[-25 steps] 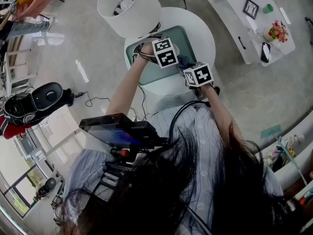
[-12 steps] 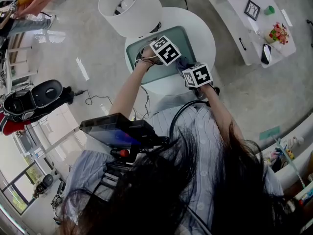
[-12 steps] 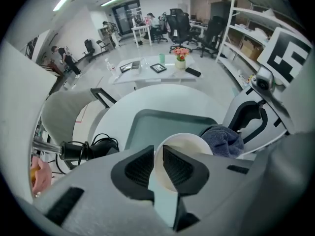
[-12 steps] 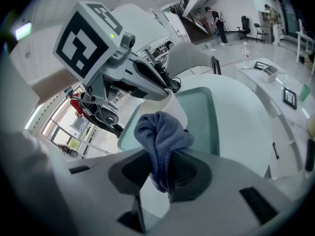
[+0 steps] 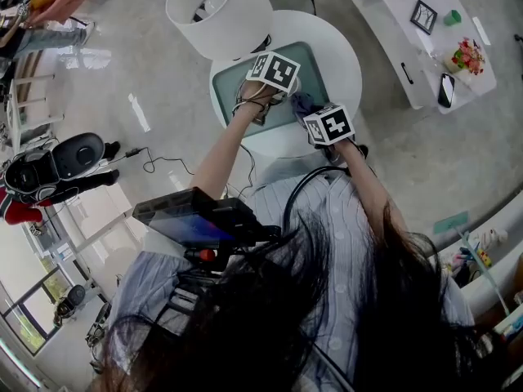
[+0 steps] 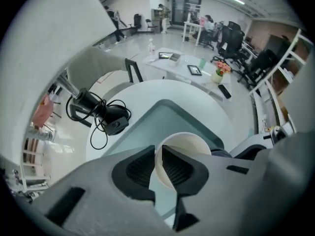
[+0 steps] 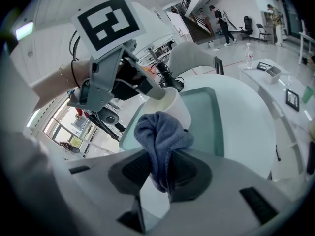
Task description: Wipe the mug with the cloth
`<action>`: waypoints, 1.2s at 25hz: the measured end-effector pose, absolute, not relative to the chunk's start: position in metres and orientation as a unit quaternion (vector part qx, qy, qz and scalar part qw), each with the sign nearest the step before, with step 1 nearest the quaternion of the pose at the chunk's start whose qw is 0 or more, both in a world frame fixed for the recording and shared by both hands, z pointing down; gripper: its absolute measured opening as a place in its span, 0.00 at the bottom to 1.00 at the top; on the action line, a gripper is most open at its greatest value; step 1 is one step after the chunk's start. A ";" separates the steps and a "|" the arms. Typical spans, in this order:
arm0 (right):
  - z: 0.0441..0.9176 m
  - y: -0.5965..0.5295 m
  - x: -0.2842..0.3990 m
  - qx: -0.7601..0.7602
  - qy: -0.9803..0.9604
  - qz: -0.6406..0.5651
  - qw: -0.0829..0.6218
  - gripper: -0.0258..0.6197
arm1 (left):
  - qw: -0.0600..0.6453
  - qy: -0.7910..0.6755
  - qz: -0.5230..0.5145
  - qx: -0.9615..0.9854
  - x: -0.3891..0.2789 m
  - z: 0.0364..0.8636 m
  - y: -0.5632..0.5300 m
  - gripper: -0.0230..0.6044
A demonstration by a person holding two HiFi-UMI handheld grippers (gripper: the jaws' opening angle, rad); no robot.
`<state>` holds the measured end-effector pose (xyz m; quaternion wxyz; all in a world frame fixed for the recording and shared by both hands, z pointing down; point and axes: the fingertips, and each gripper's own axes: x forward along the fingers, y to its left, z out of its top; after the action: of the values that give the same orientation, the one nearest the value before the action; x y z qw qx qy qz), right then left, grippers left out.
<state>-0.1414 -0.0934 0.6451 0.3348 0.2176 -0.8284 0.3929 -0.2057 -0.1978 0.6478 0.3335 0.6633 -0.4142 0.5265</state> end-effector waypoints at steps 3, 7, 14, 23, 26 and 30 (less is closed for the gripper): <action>0.645 -0.092 -0.142 0.214 -0.829 0.390 0.339 0.19 | 0.357 -0.438 0.514 0.646 -0.208 0.648 -0.197 0.13; 0.645 -0.092 -0.144 0.212 -0.831 0.385 0.341 0.19 | 0.393 -0.463 0.497 0.620 -0.213 0.649 -0.194 0.13; 0.647 -0.090 -0.143 0.210 -0.829 0.387 0.344 0.19 | 0.436 -0.479 0.453 0.612 -0.218 0.646 -0.186 0.13; 0.647 -0.092 -0.142 0.211 -0.830 0.387 0.341 0.19 | 0.178 -0.349 0.550 0.737 -0.195 0.627 -0.195 0.13; 0.648 -0.092 -0.142 0.212 -0.829 0.390 0.341 0.19 | 0.094 -0.287 0.586 0.751 -0.189 0.627 -0.195 0.13; 0.647 -0.092 -0.140 0.217 -0.826 0.390 0.344 0.19 | 0.023 -0.193 0.607 0.770 -0.176 0.624 -0.194 0.13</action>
<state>-0.1398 -0.0917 0.6468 0.3440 0.2175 -0.8258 0.3904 -0.1764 -0.1944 0.6244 0.0227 0.7704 -0.1928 0.6073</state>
